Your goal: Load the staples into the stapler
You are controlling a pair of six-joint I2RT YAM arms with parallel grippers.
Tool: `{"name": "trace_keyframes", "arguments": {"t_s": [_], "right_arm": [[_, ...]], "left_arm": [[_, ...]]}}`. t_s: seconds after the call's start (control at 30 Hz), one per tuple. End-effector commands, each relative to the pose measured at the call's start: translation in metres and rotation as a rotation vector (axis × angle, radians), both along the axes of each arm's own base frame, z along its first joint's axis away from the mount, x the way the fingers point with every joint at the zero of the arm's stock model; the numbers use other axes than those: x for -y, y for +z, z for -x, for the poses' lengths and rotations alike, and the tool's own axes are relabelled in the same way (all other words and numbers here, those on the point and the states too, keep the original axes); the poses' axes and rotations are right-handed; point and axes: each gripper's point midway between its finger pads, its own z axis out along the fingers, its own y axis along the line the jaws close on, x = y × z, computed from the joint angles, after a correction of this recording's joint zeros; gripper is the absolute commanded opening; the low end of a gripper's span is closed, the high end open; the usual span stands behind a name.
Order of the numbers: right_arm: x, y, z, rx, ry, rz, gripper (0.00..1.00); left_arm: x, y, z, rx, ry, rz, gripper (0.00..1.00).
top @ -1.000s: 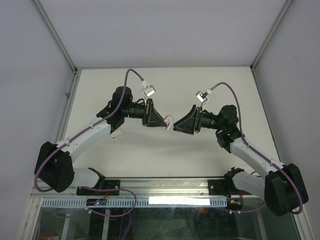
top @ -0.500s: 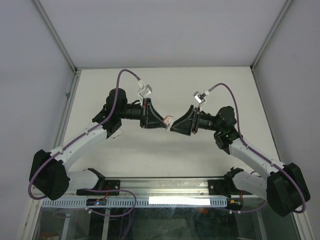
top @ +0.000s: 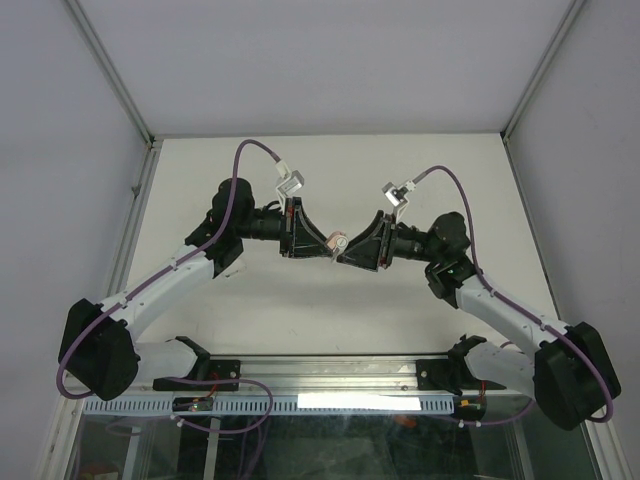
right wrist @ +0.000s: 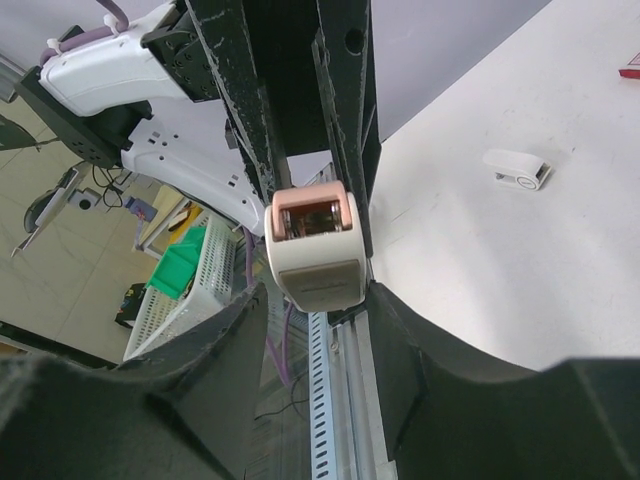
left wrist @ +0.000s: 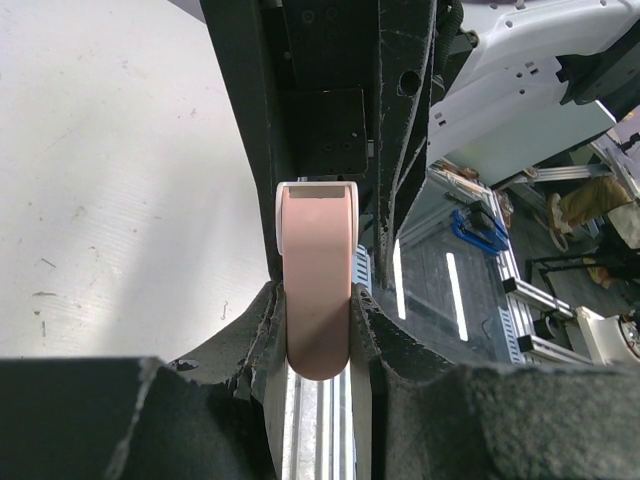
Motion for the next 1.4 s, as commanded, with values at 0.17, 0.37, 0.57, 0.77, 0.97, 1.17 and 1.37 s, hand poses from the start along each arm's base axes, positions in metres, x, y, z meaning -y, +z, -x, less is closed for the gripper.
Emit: {"name": "trace_keyframes", "arguments": {"t_s": [0.17, 0.37, 0.57, 0.77, 0.97, 1.17, 1.37], "right_arm": [[-0.006, 0.038, -0.003, 0.137, -0.003, -0.081, 0.49], [-0.006, 0.04, 0.0, 0.148, 0.007, -0.088, 0.33], [-0.007, 0.035, -0.001, 0.158, 0.012, -0.07, 0.02], [-0.005, 0.022, 0.002, 0.092, 0.025, 0.034, 0.0], [-0.001, 0.007, 0.009, 0.221, 0.097, 0.129, 0.0], [-0.001, 0.004, 0.012, 0.209, 0.133, 0.148, 0.0], [0.0, 0.006, 0.017, 0.208, 0.156, 0.147, 0.0]], "left_arm": [[-0.001, 0.022, 0.013, 0.077, -0.054, 0.064, 0.0], [-0.001, 0.022, 0.013, 0.073, -0.057, 0.066, 0.0], [-0.001, 0.018, 0.014, 0.064, -0.061, 0.06, 0.0], [0.001, 0.012, 0.012, 0.042, -0.067, 0.048, 0.0], [0.001, 0.008, 0.012, 0.032, -0.084, 0.03, 0.0], [0.0, 0.008, 0.013, 0.045, -0.082, 0.023, 0.0], [-0.001, 0.007, 0.012, 0.057, -0.082, 0.01, 0.0]]}}
